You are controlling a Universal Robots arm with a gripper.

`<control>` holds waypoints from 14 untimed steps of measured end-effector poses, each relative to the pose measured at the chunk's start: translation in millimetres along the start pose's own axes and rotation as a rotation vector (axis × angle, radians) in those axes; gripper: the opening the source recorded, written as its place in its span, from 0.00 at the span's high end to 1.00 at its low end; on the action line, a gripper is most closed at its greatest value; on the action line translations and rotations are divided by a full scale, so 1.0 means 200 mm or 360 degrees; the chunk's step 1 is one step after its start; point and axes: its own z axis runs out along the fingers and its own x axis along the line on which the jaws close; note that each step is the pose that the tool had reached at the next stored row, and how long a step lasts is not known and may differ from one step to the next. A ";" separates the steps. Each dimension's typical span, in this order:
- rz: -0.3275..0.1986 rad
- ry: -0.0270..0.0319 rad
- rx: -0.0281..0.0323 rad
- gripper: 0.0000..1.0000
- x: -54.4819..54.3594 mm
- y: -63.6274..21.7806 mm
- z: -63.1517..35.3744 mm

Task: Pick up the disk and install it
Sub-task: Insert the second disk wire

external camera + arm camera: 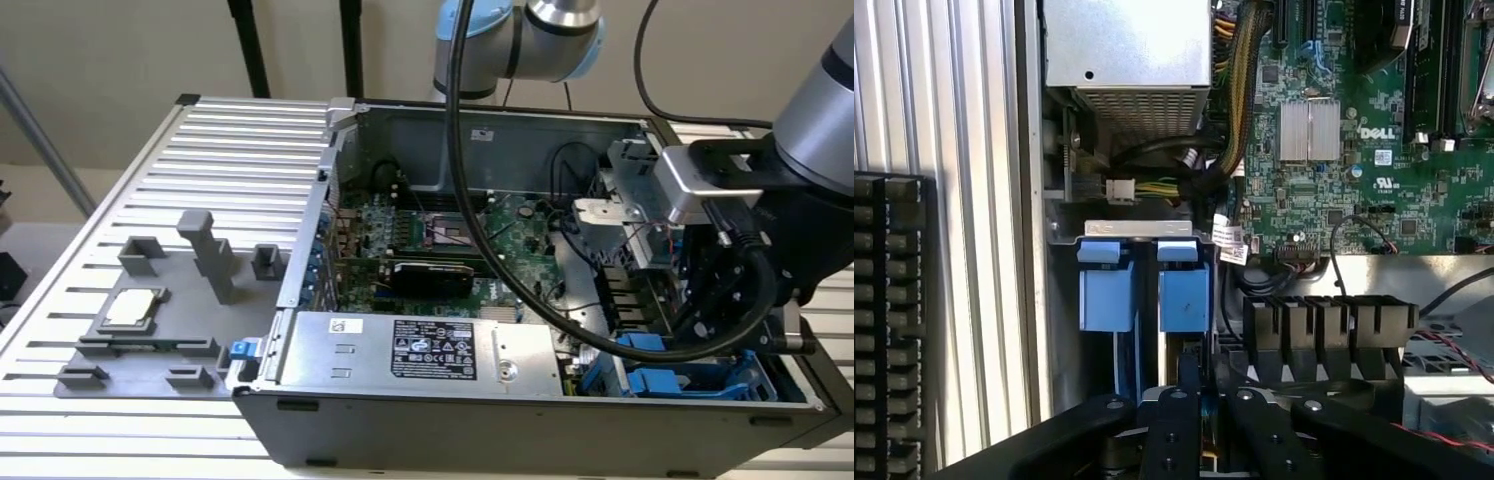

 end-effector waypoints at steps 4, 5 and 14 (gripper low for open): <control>0.0000 0.00006 -0.00001 1.00 0.00 -0.002 -0.001; 0.0000 0.00005 -0.00001 1.00 0.00 -0.003 -0.001; -0.0003 0.00004 0.00000 1.00 0.00 -0.002 0.023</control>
